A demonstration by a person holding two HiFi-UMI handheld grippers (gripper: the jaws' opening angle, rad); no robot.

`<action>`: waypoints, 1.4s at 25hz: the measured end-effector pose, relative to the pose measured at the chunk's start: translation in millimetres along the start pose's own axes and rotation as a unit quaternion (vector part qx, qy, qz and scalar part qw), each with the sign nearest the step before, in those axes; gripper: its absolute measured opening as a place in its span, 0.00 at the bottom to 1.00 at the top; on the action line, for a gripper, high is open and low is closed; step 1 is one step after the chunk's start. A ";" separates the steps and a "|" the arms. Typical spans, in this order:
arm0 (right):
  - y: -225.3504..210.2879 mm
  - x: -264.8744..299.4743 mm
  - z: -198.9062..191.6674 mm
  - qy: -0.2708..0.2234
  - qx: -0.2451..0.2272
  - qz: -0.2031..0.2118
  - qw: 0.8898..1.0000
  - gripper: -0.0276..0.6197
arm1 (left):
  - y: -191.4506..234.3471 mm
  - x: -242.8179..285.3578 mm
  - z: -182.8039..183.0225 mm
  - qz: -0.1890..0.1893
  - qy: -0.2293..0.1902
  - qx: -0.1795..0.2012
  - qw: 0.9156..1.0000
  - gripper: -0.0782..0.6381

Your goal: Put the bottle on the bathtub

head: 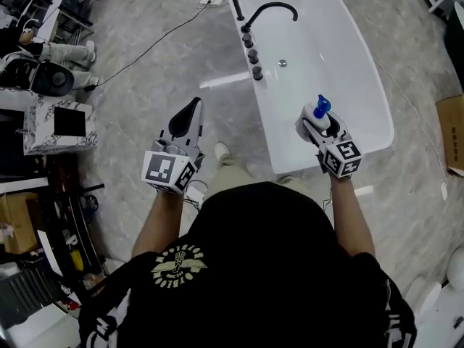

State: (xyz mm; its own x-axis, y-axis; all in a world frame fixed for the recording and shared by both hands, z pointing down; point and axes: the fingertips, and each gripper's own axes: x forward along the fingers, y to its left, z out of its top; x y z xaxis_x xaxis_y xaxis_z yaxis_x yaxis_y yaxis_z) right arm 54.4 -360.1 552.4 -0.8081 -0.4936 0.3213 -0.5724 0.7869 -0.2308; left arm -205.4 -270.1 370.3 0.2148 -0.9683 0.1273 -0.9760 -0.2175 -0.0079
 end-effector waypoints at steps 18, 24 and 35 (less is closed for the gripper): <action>-5.7 143.9 -158.5 0.121 0.043 -0.108 0.986 0.46 | 143.6 23.6 -47.5 -0.061 0.047 0.004 0.997 0.12; -14.1 186.0 -181.4 0.171 0.008 -0.101 0.980 0.46 | 161.5 6.9 -75.2 -0.053 0.077 -0.010 0.996 0.12; -15.6 218.6 -220.9 0.251 -0.048 -0.100 0.962 0.46 | 186.9 -10.5 -91.8 -0.025 0.096 -0.012 0.995 0.12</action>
State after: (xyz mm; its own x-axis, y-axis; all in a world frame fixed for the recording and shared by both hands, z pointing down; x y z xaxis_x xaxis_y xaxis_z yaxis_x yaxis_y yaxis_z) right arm -82.7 -398.5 829.1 -0.5002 -0.4167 0.7590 -0.6744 0.7373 -0.0396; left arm -393.4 -289.4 458.6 0.2538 -0.9149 0.3138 -0.9656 -0.2587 0.0268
